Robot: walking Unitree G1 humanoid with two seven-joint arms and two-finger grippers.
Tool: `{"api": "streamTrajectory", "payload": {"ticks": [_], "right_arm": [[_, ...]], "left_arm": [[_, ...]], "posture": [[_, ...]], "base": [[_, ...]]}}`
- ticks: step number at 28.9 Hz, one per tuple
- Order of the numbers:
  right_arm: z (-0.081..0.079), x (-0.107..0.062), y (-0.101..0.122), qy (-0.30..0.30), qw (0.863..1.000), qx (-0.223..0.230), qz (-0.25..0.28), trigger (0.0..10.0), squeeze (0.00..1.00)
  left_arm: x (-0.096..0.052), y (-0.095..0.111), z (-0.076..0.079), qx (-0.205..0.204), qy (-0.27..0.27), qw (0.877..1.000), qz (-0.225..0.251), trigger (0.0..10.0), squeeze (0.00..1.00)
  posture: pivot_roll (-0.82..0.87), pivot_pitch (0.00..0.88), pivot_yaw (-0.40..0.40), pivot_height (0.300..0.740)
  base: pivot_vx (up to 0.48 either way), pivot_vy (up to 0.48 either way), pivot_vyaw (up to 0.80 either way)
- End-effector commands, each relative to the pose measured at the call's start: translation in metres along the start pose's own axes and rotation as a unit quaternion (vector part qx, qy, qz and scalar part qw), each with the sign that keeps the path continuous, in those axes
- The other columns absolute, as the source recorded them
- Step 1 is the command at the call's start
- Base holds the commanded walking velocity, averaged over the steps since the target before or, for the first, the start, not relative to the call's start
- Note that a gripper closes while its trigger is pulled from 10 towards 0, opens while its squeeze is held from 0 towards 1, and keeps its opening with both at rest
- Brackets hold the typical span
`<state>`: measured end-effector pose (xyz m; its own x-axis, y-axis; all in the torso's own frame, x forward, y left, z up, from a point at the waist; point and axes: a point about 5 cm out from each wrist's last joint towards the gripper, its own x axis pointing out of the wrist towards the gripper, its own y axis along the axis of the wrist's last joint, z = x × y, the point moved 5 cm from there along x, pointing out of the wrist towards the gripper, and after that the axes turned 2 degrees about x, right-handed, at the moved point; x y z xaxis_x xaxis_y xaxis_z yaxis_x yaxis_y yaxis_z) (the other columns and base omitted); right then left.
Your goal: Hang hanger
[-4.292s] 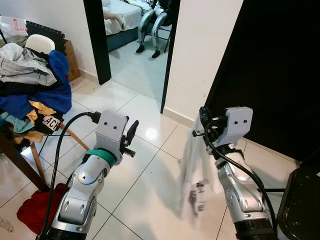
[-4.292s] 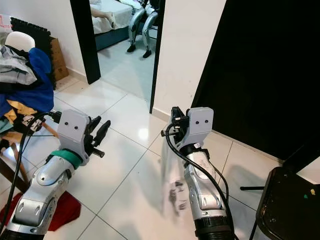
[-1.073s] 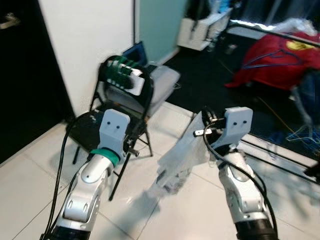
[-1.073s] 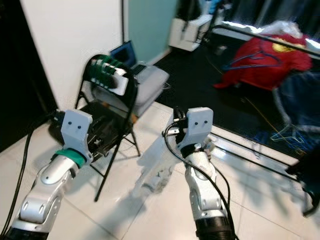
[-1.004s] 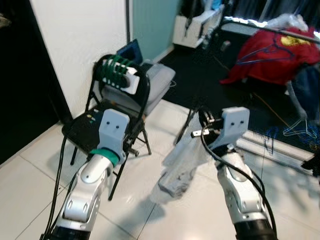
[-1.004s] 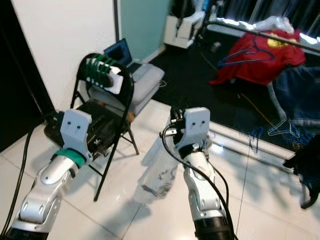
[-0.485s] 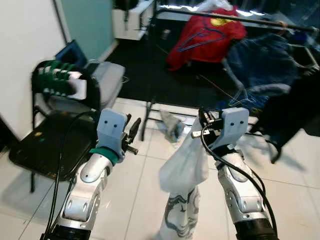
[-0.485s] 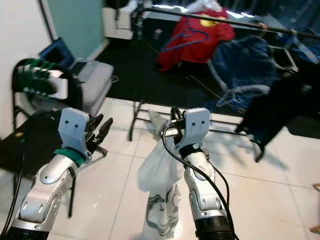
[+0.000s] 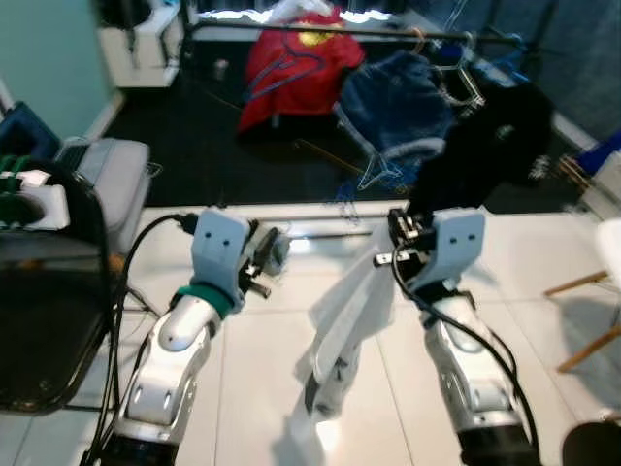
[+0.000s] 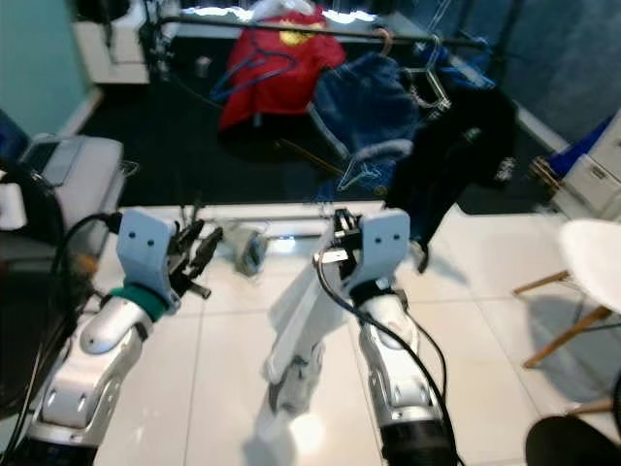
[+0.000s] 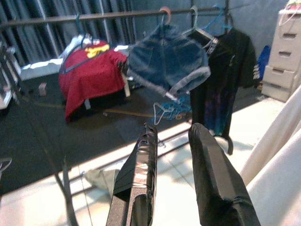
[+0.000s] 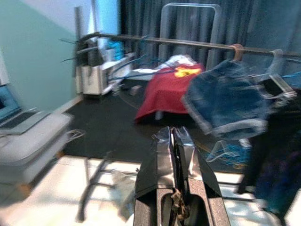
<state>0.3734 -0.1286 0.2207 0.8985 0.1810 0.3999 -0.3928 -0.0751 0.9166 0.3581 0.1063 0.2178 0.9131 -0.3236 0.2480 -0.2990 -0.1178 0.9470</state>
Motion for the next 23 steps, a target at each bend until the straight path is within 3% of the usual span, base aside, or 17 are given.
{"api": "streamTrajectory", "payload": {"ticks": [1,13,23], "right_arm": [[-0.007,0.001,0.007,0.012,1.000,-0.008,0.016,10.0,0.00],[-0.008,0.002,0.011,0.015,0.999,-0.022,0.024,10.0,0.00],[0.004,0.006,0.017,-0.010,0.998,-0.054,0.033,10.0,0.00]], "left_arm": [[-0.003,-0.007,-0.002,0.000,0.005,1.000,-0.010,10.0,0.00],[-0.002,-0.006,-0.001,0.000,0.002,1.000,-0.008,10.0,0.00],[-0.001,-0.006,0.001,-0.001,0.000,1.000,-0.005,10.0,0.00]], "posture": [[-0.05,0.059,0.035,0.740],[-0.05,0.059,0.033,0.740],[-0.06,0.060,0.030,0.740]], "base": [[0.439,0.000,0.00],[0.440,0.000,0.00],[0.439,0.000,0.00]]}}
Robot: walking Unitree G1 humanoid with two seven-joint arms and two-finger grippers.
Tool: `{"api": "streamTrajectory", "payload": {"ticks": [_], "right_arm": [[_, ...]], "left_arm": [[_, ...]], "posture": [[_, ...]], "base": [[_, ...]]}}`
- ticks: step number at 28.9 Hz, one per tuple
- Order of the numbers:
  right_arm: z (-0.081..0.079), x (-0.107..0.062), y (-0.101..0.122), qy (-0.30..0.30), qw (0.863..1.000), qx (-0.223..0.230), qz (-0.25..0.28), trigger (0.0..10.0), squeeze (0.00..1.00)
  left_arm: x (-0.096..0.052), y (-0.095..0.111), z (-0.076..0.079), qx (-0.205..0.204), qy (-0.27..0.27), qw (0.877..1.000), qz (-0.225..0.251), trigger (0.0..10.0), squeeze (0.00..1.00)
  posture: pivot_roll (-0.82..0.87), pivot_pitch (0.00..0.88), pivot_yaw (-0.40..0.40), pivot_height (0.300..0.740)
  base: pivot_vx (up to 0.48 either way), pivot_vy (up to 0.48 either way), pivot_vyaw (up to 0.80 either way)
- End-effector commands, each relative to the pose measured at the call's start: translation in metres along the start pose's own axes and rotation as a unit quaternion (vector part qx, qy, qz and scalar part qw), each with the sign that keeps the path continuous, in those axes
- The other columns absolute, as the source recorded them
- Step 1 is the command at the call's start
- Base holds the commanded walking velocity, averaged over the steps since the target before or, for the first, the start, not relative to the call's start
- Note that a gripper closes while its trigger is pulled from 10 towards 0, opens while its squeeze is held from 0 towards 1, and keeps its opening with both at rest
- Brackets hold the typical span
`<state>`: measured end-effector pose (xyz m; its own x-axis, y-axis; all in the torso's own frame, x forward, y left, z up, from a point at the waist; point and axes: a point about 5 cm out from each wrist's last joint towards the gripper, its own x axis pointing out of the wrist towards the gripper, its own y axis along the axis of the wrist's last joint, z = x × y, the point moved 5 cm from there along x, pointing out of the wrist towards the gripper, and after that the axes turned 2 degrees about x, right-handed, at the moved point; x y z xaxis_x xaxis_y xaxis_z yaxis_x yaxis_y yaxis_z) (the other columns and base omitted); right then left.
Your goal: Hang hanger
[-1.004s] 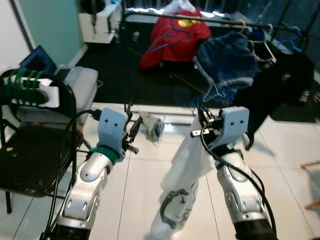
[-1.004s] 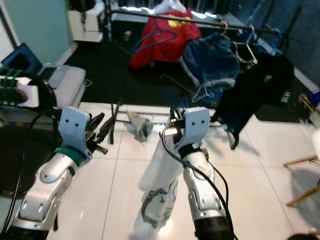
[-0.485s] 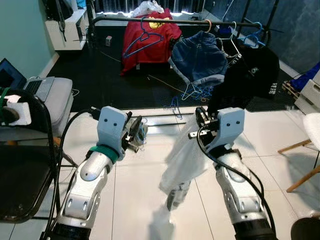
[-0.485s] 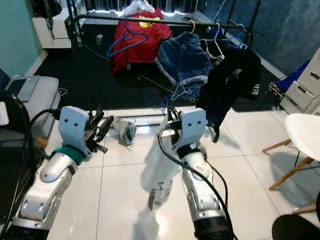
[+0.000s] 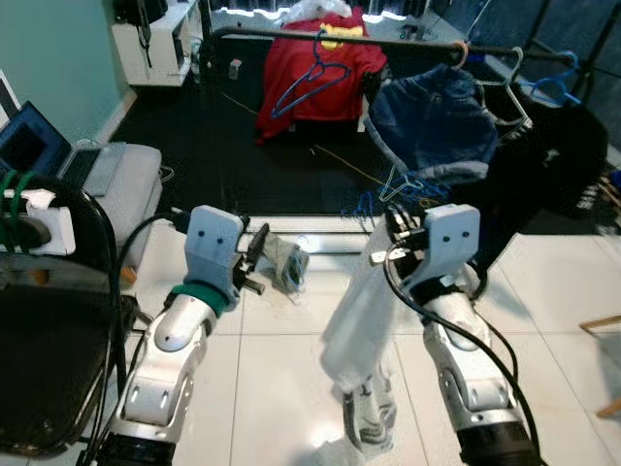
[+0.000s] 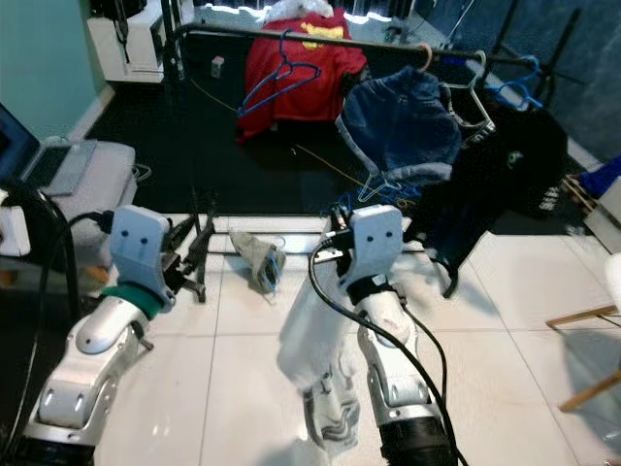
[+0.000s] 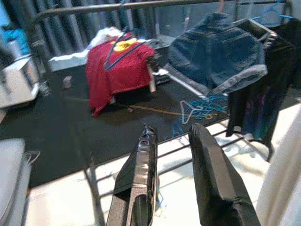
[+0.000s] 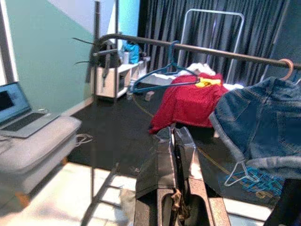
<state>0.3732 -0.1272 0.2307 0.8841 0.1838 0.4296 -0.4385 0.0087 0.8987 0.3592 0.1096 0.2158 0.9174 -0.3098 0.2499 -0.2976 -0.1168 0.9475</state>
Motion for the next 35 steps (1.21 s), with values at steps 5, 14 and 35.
{"api": "streamTrajectory", "payload": {"ticks": [5,14,35], "right_arm": [[0.015,0.003,0.011,-0.033,0.999,-0.032,0.021,10.0,0.00],[0.026,0.006,0.024,-0.054,0.995,-0.067,0.041,10.0,0.00],[0.025,0.004,0.015,-0.058,0.996,-0.064,0.029,10.0,0.00]], "left_arm": [[0.000,-0.003,0.004,0.000,-0.008,1.000,-0.004,10.0,0.00],[0.000,-0.003,0.006,0.000,-0.014,1.000,-0.004,10.0,0.00],[0.001,-0.003,0.010,-0.001,-0.021,1.000,-0.002,10.0,0.00]], "posture": [[-0.06,0.060,0.031,0.740],[-0.06,0.060,0.037,0.740],[-0.06,0.052,0.041,0.740]], "base": [[0.439,0.000,0.00],[0.438,0.000,0.00],[0.434,0.000,0.00]]}}
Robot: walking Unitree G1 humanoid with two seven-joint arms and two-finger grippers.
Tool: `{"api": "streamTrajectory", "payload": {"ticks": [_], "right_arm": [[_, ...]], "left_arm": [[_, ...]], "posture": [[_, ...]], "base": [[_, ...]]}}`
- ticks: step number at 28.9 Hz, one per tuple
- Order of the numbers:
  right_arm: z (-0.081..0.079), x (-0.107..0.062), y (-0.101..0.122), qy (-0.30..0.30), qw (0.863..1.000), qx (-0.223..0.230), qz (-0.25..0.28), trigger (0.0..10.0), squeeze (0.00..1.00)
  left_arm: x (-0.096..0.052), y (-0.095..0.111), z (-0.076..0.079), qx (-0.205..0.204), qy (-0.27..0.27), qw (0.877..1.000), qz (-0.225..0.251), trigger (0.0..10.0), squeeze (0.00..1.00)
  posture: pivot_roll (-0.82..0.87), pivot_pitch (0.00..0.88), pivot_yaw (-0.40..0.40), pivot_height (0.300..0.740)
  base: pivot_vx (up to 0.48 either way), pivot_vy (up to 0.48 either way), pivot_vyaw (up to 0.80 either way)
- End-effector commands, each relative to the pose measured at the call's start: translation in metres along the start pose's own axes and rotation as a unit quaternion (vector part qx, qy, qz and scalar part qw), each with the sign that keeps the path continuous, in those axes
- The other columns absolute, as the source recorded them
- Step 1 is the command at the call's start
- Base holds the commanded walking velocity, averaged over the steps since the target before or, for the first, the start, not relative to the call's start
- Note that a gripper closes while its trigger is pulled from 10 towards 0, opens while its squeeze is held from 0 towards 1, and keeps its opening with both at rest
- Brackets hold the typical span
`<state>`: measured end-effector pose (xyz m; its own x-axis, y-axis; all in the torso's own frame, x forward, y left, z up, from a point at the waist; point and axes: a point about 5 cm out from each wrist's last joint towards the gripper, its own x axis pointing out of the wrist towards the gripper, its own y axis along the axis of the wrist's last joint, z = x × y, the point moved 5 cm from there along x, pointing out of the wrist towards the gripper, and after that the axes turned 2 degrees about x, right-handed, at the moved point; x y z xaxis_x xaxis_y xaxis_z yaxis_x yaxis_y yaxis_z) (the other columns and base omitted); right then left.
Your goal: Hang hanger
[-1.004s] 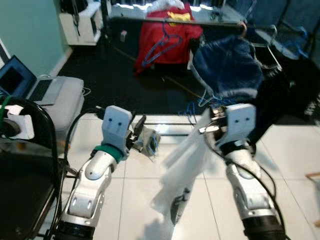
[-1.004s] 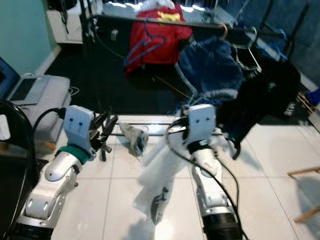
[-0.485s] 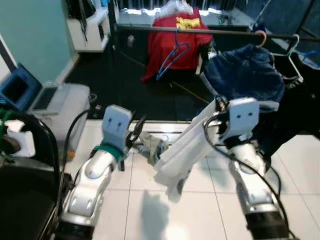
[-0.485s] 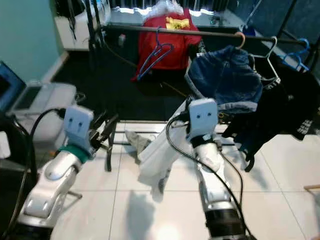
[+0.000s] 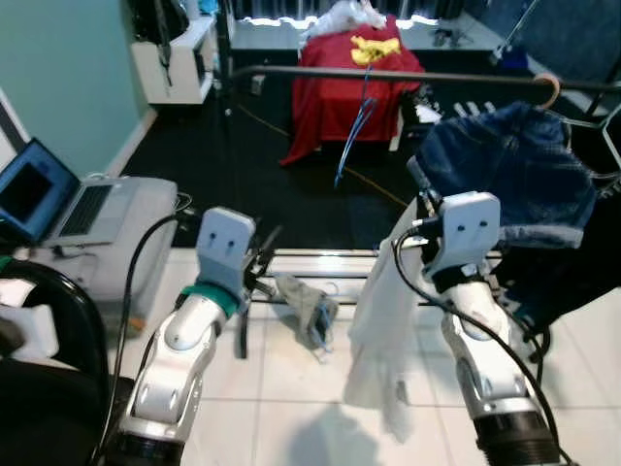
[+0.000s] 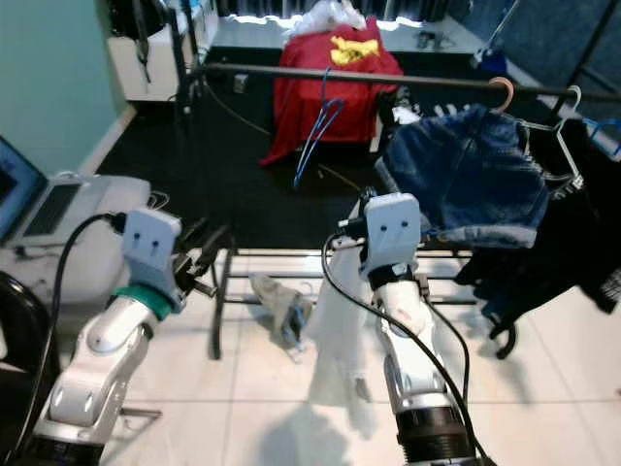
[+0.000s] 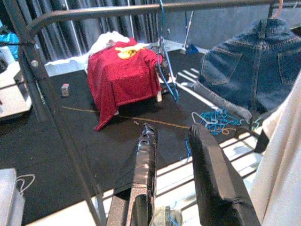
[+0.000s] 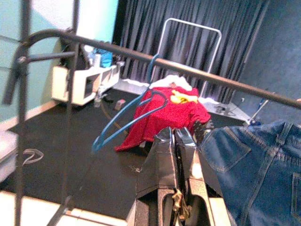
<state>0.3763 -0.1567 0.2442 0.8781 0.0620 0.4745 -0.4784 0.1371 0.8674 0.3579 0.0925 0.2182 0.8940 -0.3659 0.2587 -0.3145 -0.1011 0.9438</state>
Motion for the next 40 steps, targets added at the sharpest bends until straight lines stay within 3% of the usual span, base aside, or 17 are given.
{"api": "streamTrajectory", "payload": {"ticks": [1,12,36,37,38,39,40], "right_arm": [[-0.005,0.001,0.005,0.004,1.000,0.004,0.013,10.0,0.00],[-0.007,0.001,0.003,0.007,1.000,0.005,0.010,10.0,0.00],[-0.014,-0.003,0.001,0.031,1.000,0.002,0.004,10.0,0.00],[-0.015,-0.004,0.002,0.045,0.999,-0.014,0.003,10.0,0.00],[-0.020,-0.008,0.002,0.109,0.993,-0.046,-0.007,10.0,0.00],[-0.020,-0.008,0.002,0.109,0.993,-0.046,-0.007,10.0,0.00],[-0.024,-0.014,0.002,0.161,0.984,-0.072,-0.016,10.0,0.00]], "left_arm": [[-0.004,-0.008,-0.006,0.004,0.007,1.000,-0.013,10.0,0.00],[-0.004,-0.008,-0.006,0.005,0.007,1.000,-0.015,10.0,0.00],[-0.008,-0.009,0.002,0.000,-0.025,1.000,-0.015,10.0,0.00],[-0.011,-0.011,0.001,0.002,-0.039,0.999,-0.019,10.0,0.00],[-0.017,-0.016,0.000,0.008,-0.080,0.996,-0.033,10.0,0.00],[-0.017,-0.016,0.000,0.008,-0.080,0.996,-0.033,10.0,0.00],[-0.024,-0.020,0.000,0.009,-0.118,0.992,-0.047,10.0,0.00]], "posture": [[-0.06,0.052,0.041,0.740],[-0.06,0.049,0.041,0.740],[-0.07,0.060,0.043,0.740],[-0.07,0.063,0.044,0.740],[-0.08,0.071,0.045,0.740],[-0.08,0.071,0.045,0.740],[-0.08,0.071,0.045,0.740]], "base": [[0.435,0.000,0.00],[0.406,0.000,0.00],[0.000,0.000,0.00],[0.000,0.000,0.00],[0.000,0.000,0.00],[0.000,0.000,0.00],[0.000,0.000,0.00]]}}
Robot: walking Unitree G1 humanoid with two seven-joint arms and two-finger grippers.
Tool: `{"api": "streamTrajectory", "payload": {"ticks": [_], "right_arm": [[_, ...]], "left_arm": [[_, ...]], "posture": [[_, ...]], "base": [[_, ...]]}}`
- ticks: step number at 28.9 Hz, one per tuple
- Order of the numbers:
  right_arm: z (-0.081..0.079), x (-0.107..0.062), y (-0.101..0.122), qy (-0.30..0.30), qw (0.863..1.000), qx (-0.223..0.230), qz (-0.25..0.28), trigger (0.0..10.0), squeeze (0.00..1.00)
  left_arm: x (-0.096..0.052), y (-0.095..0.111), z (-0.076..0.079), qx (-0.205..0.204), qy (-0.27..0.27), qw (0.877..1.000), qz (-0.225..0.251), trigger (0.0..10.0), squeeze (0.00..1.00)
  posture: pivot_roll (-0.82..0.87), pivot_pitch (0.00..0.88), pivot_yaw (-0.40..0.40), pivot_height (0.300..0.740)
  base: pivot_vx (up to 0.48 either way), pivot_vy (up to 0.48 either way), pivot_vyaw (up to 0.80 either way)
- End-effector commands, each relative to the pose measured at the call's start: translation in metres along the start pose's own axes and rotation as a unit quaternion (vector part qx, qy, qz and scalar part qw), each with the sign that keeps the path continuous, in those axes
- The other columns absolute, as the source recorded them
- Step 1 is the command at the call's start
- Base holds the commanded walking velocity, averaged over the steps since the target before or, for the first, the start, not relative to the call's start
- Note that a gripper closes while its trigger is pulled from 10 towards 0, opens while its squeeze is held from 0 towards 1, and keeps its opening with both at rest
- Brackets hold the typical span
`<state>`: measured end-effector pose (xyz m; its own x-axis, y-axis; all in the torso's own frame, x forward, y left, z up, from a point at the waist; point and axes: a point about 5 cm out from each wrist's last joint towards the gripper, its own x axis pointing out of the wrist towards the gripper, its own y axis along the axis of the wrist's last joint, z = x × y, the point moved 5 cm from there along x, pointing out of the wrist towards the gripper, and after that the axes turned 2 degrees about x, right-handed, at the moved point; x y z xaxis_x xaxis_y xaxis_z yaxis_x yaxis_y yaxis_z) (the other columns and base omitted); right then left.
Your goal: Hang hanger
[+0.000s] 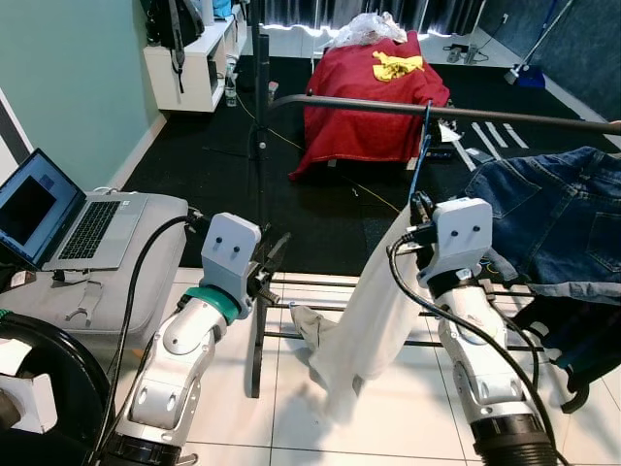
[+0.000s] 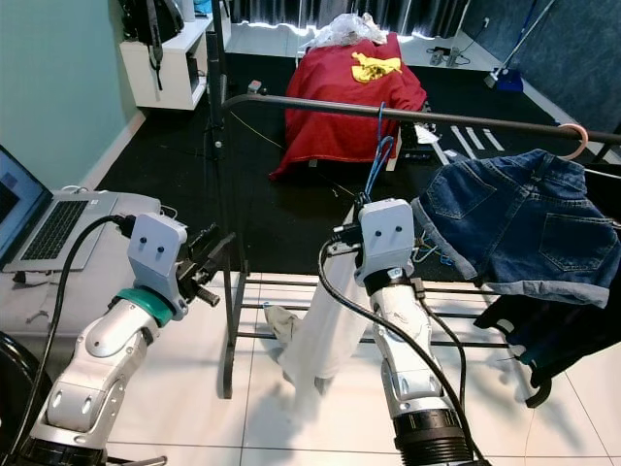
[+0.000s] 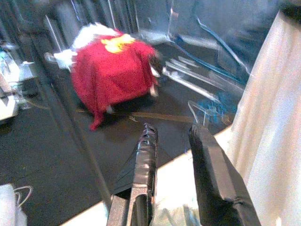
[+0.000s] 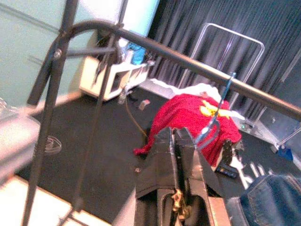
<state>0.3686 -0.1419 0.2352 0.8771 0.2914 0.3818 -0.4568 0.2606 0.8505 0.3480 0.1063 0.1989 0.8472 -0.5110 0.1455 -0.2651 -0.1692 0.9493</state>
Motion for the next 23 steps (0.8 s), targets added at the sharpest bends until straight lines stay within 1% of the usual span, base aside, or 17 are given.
{"api": "streamTrajectory", "payload": {"ticks": [1,2,3,4,5,6,7,12,13,14,15,17,18,19,20,21,23], "right_arm": [[-0.013,-0.007,0.007,0.091,0.996,-0.018,-0.005,10.0,0.00],[-0.013,-0.007,0.007,0.091,0.996,-0.018,-0.005,10.0,0.00],[-0.016,-0.011,0.010,0.122,0.992,-0.016,-0.009,10.0,0.00],[-0.014,-0.018,0.028,0.160,0.987,0.019,0.009,10.0,0.00],[-0.014,-0.018,0.028,0.160,0.987,0.019,0.009,10.0,0.00],[-0.013,-0.022,0.042,0.190,0.981,0.040,0.021,10.0,0.00],[-0.013,-0.025,0.047,0.204,0.978,0.045,0.024,10.0,0.00],[-0.017,-0.033,0.054,0.257,0.966,0.040,0.021,10.0,0.00],[-0.021,-0.039,0.052,0.298,0.954,0.014,0.005,10.0,0.00],[-0.021,-0.039,0.052,0.298,0.954,0.014,0.005,10.0,0.00],[-0.025,-0.046,0.049,0.339,0.940,-0.013,-0.014,10.0,0.00],[-0.025,-0.046,0.049,0.339,0.940,-0.013,-0.014,10.0,0.00],[-0.032,-0.053,0.044,0.390,0.920,-0.039,-0.032,10.0,0.00],[-0.032,-0.053,0.044,0.390,0.920,-0.039,-0.032,10.0,0.00],[-0.043,-0.056,0.037,0.426,0.902,-0.063,-0.039,10.0,0.00],[-0.043,-0.056,0.037,0.426,0.902,-0.063,-0.039,10.0,0.00],[-0.057,-0.053,0.032,0.457,0.886,-0.067,-0.036,10.0,0.00]], "left_arm": [[-0.012,-0.008,0.011,-0.016,-0.076,0.997,-0.022,10.0,0.00],[-0.012,-0.008,0.011,-0.016,-0.076,0.997,-0.022,10.0,0.00],[-0.017,-0.011,0.015,-0.021,-0.103,0.994,-0.029,10.0,0.00],[-0.023,-0.013,0.022,-0.029,-0.142,0.989,-0.036,10.0,0.00],[-0.023,-0.013,0.022,-0.029,-0.142,0.989,-0.036,10.0,0.00],[-0.022,-0.013,0.022,-0.034,-0.149,0.988,-0.036,10.0,0.00],[-0.021,-0.013,0.021,-0.037,-0.147,0.988,-0.035,10.0,0.00],[-0.019,-0.013,0.021,-0.032,-0.151,0.987,-0.035,10.0,0.00],[-0.019,-0.017,0.022,-0.021,-0.158,0.986,-0.042,10.0,0.00],[-0.019,-0.017,0.022,-0.021,-0.158,0.986,-0.042,10.0,0.00],[-0.021,-0.023,0.024,-0.005,-0.166,0.985,-0.051,10.0,0.00],[-0.021,-0.023,0.024,-0.005,-0.166,0.985,-0.051,10.0,0.00],[-0.023,-0.033,0.026,0.009,-0.169,0.984,-0.065,10.0,0.00],[-0.023,-0.033,0.026,0.009,-0.169,0.984,-0.065,10.0,0.00],[-0.025,-0.046,0.029,0.029,-0.164,0.983,-0.079,10.0,0.00],[-0.025,-0.046,0.029,0.029,-0.164,0.983,-0.079,10.0,0.00],[-0.026,-0.063,0.029,0.040,-0.140,0.984,-0.098,10.0,0.00]], "posture": [[-0.08,0.077,0.045,0.740],[-0.08,0.077,0.045,0.740],[-0.08,0.077,0.045,0.740],[-0.09,0.081,0.049,0.740],[-0.09,0.081,0.049,0.740],[-0.10,0.085,0.053,0.740],[-0.10,0.085,0.053,0.740],[-0.11,0.093,0.058,0.740],[-0.12,0.100,0.060,0.740],[-0.12,0.100,0.060,0.740],[-0.13,0.102,0.061,0.740],[-0.13,0.102,0.061,0.740],[-0.13,0.105,0.060,0.740],[-0.13,0.105,0.060,0.740],[-0.14,0.111,0.047,0.740],[-0.14,0.111,0.047,0.740],[-0.13,0.114,0.034,0.740]], "base": [[0.000,0.000,0.00],[0.000,0.000,0.00],[0.000,0.000,0.00],[0.000,0.000,0.00],[0.000,0.000,0.00],[0.000,0.000,0.00],[0.000,0.000,0.00],[0.000,0.000,0.00],[0.000,0.000,0.00],[0.000,0.000,0.00],[0.000,0.000,0.00],[0.000,0.000,0.00],[0.000,0.000,0.00],[0.000,0.000,0.00],[0.000,0.000,0.00],[0.000,0.000,0.00],[0.000,0.000,0.00]]}}
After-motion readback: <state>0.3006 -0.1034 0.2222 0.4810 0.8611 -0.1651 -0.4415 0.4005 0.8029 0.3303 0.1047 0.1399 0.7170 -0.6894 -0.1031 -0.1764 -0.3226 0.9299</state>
